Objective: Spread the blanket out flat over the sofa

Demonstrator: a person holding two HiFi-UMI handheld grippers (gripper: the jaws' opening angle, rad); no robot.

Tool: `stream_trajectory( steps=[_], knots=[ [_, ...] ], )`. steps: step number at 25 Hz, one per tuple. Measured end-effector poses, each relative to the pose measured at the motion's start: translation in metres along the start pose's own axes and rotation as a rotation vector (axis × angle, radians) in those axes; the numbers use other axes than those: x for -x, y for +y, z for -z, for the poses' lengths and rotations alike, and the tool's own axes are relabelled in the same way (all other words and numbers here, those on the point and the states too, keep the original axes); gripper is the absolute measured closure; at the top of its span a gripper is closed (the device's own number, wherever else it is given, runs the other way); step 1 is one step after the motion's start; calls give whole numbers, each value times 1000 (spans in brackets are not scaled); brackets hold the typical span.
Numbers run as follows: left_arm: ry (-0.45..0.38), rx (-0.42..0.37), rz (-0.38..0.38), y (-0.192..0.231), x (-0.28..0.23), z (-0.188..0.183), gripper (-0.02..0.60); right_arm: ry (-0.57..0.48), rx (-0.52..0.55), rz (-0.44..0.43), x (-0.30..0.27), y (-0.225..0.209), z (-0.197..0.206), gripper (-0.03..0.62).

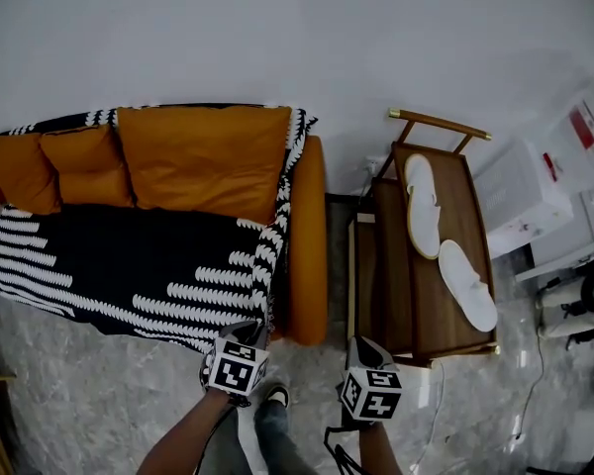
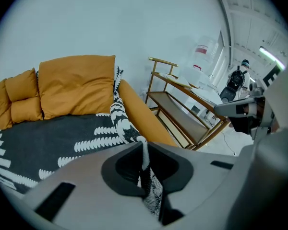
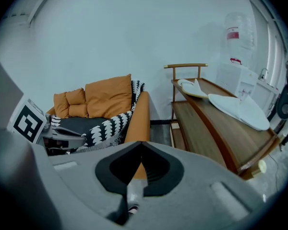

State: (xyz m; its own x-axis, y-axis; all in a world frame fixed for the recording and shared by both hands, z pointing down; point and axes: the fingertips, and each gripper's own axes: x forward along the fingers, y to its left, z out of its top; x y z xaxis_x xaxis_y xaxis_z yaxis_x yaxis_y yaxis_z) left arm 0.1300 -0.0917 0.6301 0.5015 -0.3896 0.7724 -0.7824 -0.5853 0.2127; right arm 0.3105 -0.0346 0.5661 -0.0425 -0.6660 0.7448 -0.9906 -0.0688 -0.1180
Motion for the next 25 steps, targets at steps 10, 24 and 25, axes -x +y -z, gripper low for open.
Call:
stream_trajectory(
  steps=[10, 24, 25],
  knots=[
    [43, 40, 41, -19, -34, 48, 552, 33, -15, -8, -22, -6, 38, 589],
    [75, 102, 67, -19, -78, 91, 552, 67, -4, -2, -50, -15, 74, 589],
    [82, 108, 71, -20, -80, 96, 552, 73, -5, -1, -51, -15, 77, 589]
  ],
)
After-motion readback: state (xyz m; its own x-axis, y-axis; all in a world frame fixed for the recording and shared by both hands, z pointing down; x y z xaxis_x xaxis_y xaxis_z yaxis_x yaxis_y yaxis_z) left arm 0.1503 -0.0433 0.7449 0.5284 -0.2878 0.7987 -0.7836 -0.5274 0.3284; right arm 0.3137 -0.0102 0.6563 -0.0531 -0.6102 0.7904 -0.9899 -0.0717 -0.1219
